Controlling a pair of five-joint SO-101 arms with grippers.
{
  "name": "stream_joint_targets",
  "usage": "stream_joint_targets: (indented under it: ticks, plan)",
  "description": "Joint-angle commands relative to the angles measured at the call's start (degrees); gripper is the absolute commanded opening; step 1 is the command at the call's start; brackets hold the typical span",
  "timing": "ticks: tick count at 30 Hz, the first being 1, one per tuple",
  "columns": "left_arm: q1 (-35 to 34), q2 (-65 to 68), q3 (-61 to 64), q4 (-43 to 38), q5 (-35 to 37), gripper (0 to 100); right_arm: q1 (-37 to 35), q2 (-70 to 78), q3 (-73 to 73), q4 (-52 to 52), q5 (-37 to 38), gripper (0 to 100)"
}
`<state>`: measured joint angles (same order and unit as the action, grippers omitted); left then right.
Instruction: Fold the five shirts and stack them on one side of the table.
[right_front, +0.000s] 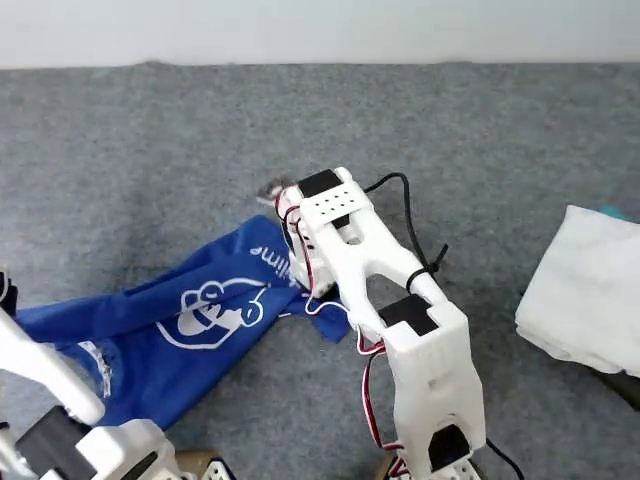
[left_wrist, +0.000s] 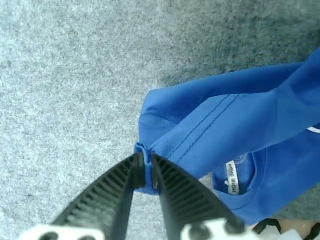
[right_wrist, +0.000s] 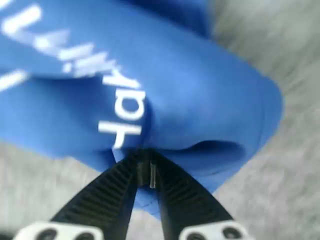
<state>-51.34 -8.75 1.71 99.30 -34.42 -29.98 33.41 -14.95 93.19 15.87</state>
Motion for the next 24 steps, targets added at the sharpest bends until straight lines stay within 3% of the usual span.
stream_joint_targets:
  ticks: [1, 12, 18, 24]
  plan:
    - [-0.1, -2.4, -0.3, -1.1, -0.2, 1, -0.5, -0.7, -2.5, 8.6, 3.8, 1.0]
    - [0.0, -2.3, -0.1, -2.2, -0.1, 1, -2.4, -13.1, 9.6, 9.5, 6.0, 1.0]
    - [0.0, -2.3, -0.1, -2.2, -0.1, 1, -2.3, -18.7, -1.1, 5.1, 6.1, 1.0]
    - [0.0, -2.3, -0.1, -2.2, -0.1, 1, -2.3, -13.1, -10.2, -9.7, 6.1, 1.3]
